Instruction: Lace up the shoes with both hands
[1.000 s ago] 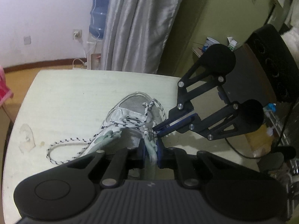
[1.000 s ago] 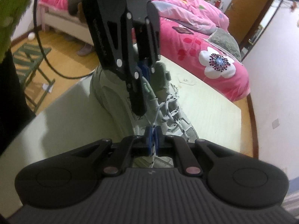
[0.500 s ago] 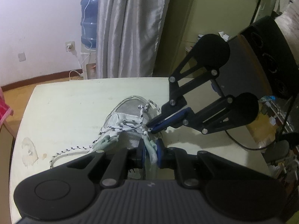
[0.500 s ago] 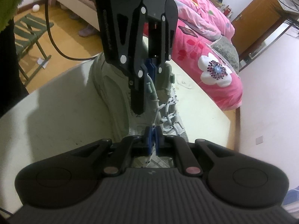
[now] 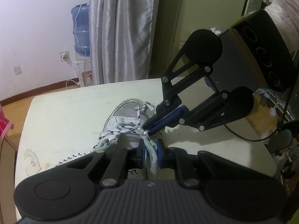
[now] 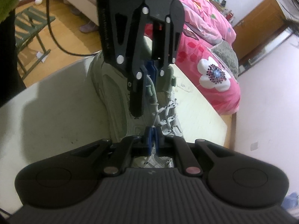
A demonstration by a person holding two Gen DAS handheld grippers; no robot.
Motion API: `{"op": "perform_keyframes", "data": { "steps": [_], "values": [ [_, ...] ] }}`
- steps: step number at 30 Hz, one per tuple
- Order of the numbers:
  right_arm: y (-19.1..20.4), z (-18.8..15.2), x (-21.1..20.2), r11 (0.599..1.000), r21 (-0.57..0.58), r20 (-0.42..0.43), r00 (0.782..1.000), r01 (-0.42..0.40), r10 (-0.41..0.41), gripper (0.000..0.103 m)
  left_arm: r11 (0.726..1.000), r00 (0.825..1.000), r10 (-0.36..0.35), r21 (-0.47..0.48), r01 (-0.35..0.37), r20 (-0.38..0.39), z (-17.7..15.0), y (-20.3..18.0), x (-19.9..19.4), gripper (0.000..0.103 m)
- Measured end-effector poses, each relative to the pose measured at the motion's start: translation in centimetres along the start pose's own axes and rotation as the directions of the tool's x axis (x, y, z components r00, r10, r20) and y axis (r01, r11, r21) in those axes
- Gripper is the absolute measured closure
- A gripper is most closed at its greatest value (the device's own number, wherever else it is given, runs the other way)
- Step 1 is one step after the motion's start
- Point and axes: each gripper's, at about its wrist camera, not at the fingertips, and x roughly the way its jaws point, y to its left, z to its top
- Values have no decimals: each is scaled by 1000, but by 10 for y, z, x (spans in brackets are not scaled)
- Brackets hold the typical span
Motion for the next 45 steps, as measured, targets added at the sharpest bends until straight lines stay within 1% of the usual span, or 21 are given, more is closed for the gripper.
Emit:
{"op": "perform_keyframes", "data": {
  "steps": [4,12,17,21,25,30,37,42,45],
  "values": [
    [3,1,-1,998,-67,-3,1000,18,-18,100,1000,1000,-2,14,2,3,0,0,-1,90],
    [3,6,-5,996,-90,9,1000,18,-18,101,1000,1000,-3,13,3,7,-1,0,1,90],
    [1,7,-5,999,-51,16,1000,13,-12,101,1000,1000,-4,3,4,11,-2,0,1,90],
    [-3,12,-8,1000,0,45,999,3,-3,100,1000,1000,-5,-2,5,12,-3,1,2,90],
    [-3,11,-8,1000,4,45,999,6,-6,100,1000,1000,-8,-2,9,11,-3,3,2,90],
    [-3,10,-8,1000,9,19,1000,12,-12,99,1000,1000,-10,-6,10,10,-4,3,2,90],
    [-6,8,-5,999,47,-18,1000,-1,2,98,1000,1000,-10,-5,10,11,-1,3,1,89],
    [-8,8,-3,995,97,-21,1000,-17,19,93,1000,1000,-3,-11,3,12,-2,0,4,89],
    [-9,6,-1,992,124,-28,999,-28,31,92,1000,1000,4,-17,-3,14,-5,-3,7,89]
  ]
}}
